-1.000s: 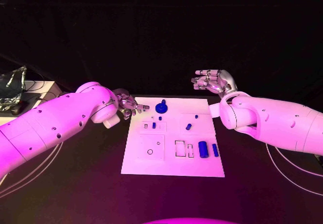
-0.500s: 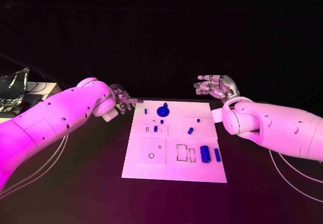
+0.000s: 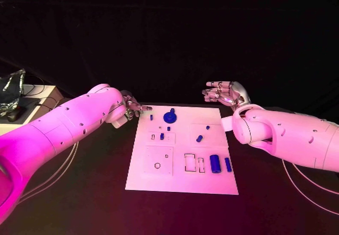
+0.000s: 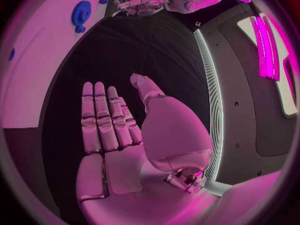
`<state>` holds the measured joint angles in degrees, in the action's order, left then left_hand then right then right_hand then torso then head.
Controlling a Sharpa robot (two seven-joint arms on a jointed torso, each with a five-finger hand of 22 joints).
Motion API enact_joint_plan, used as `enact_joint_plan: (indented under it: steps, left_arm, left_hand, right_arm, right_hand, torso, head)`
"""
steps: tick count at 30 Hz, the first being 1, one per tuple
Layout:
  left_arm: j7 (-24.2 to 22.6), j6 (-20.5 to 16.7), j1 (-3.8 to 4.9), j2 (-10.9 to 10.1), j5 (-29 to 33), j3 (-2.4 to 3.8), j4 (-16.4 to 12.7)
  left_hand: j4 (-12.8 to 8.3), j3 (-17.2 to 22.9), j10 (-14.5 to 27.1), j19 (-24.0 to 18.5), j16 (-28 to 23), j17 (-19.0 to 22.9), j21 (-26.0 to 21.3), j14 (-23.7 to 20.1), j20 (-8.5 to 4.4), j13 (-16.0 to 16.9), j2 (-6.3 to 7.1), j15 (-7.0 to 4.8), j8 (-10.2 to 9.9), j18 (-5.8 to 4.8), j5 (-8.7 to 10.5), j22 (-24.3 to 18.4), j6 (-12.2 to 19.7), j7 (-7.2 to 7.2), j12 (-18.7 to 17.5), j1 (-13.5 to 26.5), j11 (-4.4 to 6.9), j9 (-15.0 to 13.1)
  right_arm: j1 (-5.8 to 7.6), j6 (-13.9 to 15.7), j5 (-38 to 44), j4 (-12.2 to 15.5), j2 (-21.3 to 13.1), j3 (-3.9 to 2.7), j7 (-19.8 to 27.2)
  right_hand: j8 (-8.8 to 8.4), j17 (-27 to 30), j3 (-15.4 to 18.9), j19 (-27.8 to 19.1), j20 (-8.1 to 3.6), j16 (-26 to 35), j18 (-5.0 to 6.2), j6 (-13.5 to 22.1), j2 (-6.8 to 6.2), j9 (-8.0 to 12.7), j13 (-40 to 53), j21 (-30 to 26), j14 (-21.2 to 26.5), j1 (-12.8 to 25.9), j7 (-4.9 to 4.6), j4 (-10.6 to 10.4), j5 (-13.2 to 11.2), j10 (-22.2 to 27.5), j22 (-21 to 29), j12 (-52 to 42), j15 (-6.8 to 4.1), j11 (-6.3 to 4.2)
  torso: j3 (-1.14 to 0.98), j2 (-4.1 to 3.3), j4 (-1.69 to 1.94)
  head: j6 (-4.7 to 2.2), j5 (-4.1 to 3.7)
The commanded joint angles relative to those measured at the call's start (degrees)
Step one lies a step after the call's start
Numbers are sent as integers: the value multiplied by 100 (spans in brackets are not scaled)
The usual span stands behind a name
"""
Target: Assemble the parts on the task board
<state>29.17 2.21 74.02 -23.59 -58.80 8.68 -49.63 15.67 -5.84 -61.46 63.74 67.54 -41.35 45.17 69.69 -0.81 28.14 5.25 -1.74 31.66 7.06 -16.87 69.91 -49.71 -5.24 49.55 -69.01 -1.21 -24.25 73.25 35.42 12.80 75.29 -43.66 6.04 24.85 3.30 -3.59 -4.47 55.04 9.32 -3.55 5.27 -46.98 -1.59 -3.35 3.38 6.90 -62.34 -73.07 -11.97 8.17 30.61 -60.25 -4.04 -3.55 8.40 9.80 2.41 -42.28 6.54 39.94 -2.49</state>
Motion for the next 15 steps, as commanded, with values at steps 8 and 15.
enact_joint_plan:
  steps: [8,15]
  left_arm:
    - [-268,28,27,146,-107,-100,132]
    - [-309,-14,35,167,-128,-144,126]
  left_hand:
    - [69,19,-106,195,175,-253,351,118,-68,63,110,-103,454,24,-17,259,101,147,75,221,122,-1171]
    - [74,-75,-104,239,230,-348,429,144,-80,102,126,-112,428,7,-8,330,104,164,107,261,133,-1457]
  right_arm:
    - [57,-51,37,-18,28,-10,93]
    - [71,-50,38,-60,50,-11,83]
  right_hand:
    - [-16,8,-22,-22,-3,9,-12,3,47,4,-8,-8,25,5,-90,14,30,25,1,9,12,-3]
    - [-15,7,-21,-26,-2,7,-12,1,48,4,-8,-9,27,12,-89,9,37,27,1,8,13,-2]
  torso:
    - [33,-114,-29]
    - [34,-119,-28]
  head:
    - [-41,24]
    - [-61,29]
